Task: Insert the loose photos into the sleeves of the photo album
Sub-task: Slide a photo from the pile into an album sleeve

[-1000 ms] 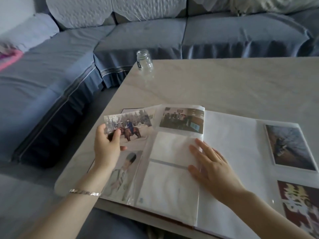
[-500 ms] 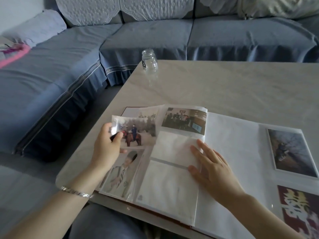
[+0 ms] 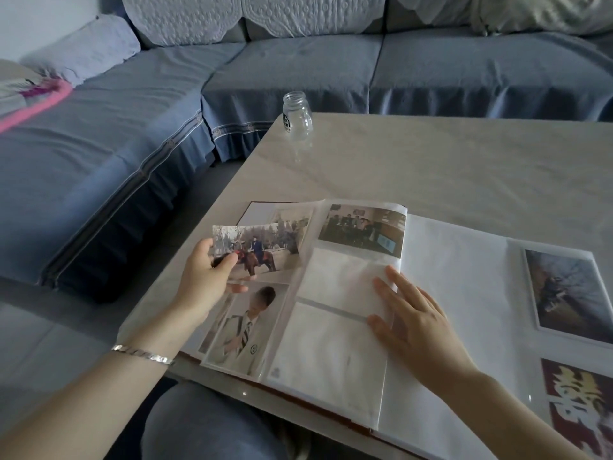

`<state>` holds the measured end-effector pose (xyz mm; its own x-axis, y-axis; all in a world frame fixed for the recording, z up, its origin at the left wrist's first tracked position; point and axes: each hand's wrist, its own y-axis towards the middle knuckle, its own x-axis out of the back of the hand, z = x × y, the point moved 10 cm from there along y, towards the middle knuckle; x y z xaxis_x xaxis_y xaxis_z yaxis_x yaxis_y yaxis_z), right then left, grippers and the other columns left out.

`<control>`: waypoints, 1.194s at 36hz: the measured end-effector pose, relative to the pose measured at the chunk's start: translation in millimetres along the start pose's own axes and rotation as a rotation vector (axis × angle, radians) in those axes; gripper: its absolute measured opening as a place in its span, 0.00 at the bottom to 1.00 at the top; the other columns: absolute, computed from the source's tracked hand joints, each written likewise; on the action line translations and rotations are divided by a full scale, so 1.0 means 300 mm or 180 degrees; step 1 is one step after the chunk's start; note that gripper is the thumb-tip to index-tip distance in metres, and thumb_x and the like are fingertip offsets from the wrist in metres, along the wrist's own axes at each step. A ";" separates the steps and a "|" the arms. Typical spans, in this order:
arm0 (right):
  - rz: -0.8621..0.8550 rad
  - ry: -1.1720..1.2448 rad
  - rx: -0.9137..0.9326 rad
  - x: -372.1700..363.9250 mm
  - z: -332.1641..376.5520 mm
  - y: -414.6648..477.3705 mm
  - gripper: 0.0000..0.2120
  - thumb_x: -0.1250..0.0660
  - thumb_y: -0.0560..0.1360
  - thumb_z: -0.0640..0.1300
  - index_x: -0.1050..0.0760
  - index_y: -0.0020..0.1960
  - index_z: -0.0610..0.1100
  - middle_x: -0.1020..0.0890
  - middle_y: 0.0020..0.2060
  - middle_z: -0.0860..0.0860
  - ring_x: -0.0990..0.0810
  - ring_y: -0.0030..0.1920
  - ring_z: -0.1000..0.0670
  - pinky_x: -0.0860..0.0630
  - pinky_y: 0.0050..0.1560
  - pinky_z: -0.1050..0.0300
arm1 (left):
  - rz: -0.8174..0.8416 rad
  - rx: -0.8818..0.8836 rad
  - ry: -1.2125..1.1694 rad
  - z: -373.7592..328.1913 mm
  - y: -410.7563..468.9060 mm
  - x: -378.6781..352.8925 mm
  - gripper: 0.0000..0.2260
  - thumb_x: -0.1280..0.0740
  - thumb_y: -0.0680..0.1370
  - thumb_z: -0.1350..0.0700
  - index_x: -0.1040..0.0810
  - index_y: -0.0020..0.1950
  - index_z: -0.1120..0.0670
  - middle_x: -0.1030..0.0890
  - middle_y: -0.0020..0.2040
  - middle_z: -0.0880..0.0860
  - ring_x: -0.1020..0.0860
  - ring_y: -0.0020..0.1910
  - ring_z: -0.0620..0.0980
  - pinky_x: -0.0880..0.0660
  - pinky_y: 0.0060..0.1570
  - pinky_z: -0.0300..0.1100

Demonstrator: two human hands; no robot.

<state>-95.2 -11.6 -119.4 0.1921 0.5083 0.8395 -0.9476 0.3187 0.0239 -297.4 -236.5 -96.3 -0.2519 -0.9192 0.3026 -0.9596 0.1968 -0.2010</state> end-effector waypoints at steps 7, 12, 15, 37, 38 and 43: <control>0.0062 -0.0023 -0.0041 -0.004 -0.007 0.001 0.48 0.71 0.62 0.78 0.45 0.74 0.57 0.55 0.69 0.65 0.45 0.74 0.52 0.50 0.71 0.60 | 0.0578 0.0561 0.0080 0.073 0.011 -0.041 0.20 0.37 0.78 0.65 0.36 0.70 0.62 0.21 0.51 0.60 0.17 0.38 0.54 0.20 0.30 0.43; 0.0128 -0.0025 -0.0052 -0.003 0.004 0.000 0.40 0.62 0.67 0.74 0.47 0.74 0.58 0.56 0.69 0.66 0.47 0.74 0.53 0.53 0.69 0.63 | 0.0886 0.0504 0.0474 0.060 -0.008 -0.094 0.20 0.37 0.79 0.64 0.36 0.70 0.59 0.20 0.47 0.57 0.18 0.44 0.56 0.20 0.41 0.50; 0.0164 0.0060 -0.0088 -0.003 0.002 0.001 0.37 0.58 0.71 0.74 0.46 0.74 0.58 0.55 0.69 0.66 0.47 0.74 0.52 0.50 0.72 0.58 | 0.1168 0.0526 0.0504 0.041 -0.023 -0.128 0.19 0.38 0.79 0.64 0.36 0.69 0.59 0.19 0.45 0.57 0.17 0.33 0.50 0.22 0.28 0.40; 0.0097 0.0385 0.0002 0.008 -0.017 0.001 0.25 0.53 0.73 0.70 0.50 0.68 0.66 0.55 0.67 0.70 0.46 0.72 0.57 0.58 0.64 0.74 | 0.0761 -0.0243 0.1752 -0.159 -0.077 -0.281 0.28 0.24 0.69 0.52 0.29 0.66 0.55 0.25 0.59 0.52 0.25 0.58 0.52 0.32 0.52 0.39; 0.0064 0.0478 -0.0004 0.015 -0.015 0.000 0.25 0.51 0.74 0.67 0.48 0.69 0.64 0.53 0.67 0.71 0.46 0.71 0.59 0.58 0.63 0.75 | 0.0586 -0.0259 0.1645 -0.169 -0.072 -0.265 0.31 0.23 0.67 0.54 0.29 0.67 0.56 0.25 0.58 0.50 0.25 0.55 0.49 0.31 0.51 0.38; -0.0133 0.1152 -0.0048 0.044 -0.023 -0.016 0.25 0.46 0.71 0.61 0.41 0.68 0.62 0.48 0.66 0.73 0.42 0.68 0.65 0.47 0.67 0.71 | 0.0380 -0.0094 0.1244 -0.171 -0.073 -0.241 0.27 0.20 0.63 0.57 0.25 0.58 0.53 0.21 0.53 0.54 0.22 0.48 0.50 0.24 0.47 0.43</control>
<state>-86.3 -0.9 -112.1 0.3110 0.7439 0.5915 -0.9336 0.3555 0.0437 -264.5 -156.8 -65.9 -0.3847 -0.6917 0.6112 -0.9226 0.3091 -0.2308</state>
